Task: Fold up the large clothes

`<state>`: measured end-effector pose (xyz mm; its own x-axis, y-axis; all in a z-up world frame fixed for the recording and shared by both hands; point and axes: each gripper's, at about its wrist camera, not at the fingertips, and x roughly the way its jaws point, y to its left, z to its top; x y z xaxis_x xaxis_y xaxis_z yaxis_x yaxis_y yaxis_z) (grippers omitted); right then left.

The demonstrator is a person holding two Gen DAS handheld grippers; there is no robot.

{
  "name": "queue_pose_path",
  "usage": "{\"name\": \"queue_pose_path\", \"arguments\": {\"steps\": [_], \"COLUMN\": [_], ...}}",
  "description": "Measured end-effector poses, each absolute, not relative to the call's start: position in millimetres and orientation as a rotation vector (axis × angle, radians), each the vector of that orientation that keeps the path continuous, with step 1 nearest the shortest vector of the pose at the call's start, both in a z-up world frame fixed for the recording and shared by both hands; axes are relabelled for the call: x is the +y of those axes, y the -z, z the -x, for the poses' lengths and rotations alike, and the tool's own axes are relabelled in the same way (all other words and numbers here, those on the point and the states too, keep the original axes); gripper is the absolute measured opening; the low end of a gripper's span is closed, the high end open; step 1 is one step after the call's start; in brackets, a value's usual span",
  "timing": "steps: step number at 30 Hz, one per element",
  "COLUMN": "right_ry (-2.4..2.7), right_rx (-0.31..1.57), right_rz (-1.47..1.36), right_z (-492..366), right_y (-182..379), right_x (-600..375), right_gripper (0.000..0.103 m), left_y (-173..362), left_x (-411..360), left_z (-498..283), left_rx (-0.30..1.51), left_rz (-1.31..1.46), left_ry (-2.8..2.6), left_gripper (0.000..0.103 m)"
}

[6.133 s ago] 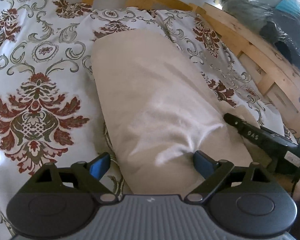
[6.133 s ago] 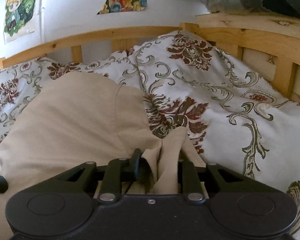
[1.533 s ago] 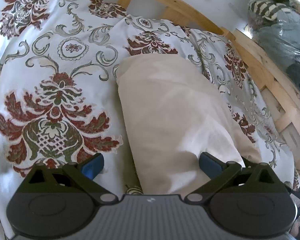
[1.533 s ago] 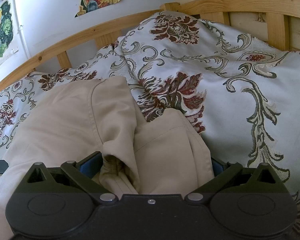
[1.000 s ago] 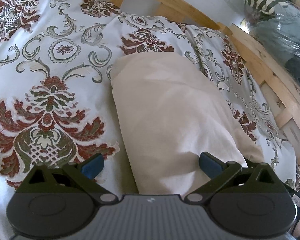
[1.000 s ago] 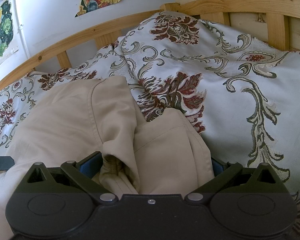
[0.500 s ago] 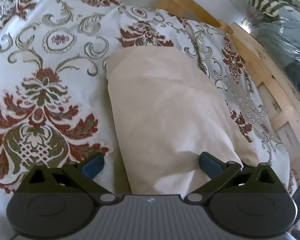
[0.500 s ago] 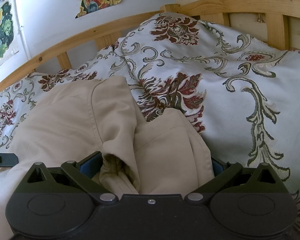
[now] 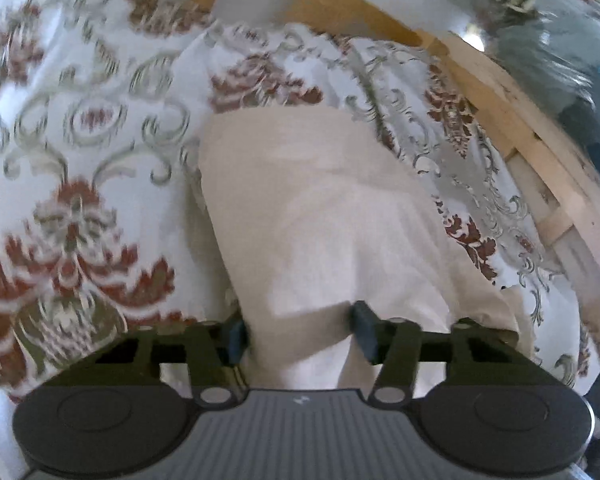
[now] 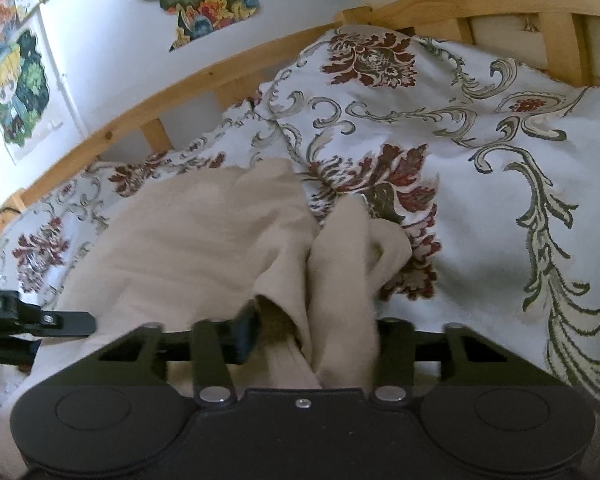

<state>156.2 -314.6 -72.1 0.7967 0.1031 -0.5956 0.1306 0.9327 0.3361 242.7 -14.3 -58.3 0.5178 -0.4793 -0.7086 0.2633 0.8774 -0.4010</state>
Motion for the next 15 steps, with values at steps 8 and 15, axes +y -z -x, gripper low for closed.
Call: {"name": "queue_pose_path", "arguments": {"steps": [8, 15], "right_ry": [-0.063, -0.101], "right_rx": [0.526, 0.486], "right_rz": [-0.165, -0.112], "right_z": [-142.2, -149.6], "right_y": [46.0, 40.5], "right_x": [-263.5, -238.1], "right_gripper": [0.025, 0.023], "left_y": [19.2, 19.7], "left_x": [-10.5, 12.4], "left_z": [-223.3, -226.6], "left_rx": [0.744, 0.744], "left_rz": [0.094, 0.109], "left_ry": [0.493, 0.468], "left_gripper": [0.035, 0.035]}}
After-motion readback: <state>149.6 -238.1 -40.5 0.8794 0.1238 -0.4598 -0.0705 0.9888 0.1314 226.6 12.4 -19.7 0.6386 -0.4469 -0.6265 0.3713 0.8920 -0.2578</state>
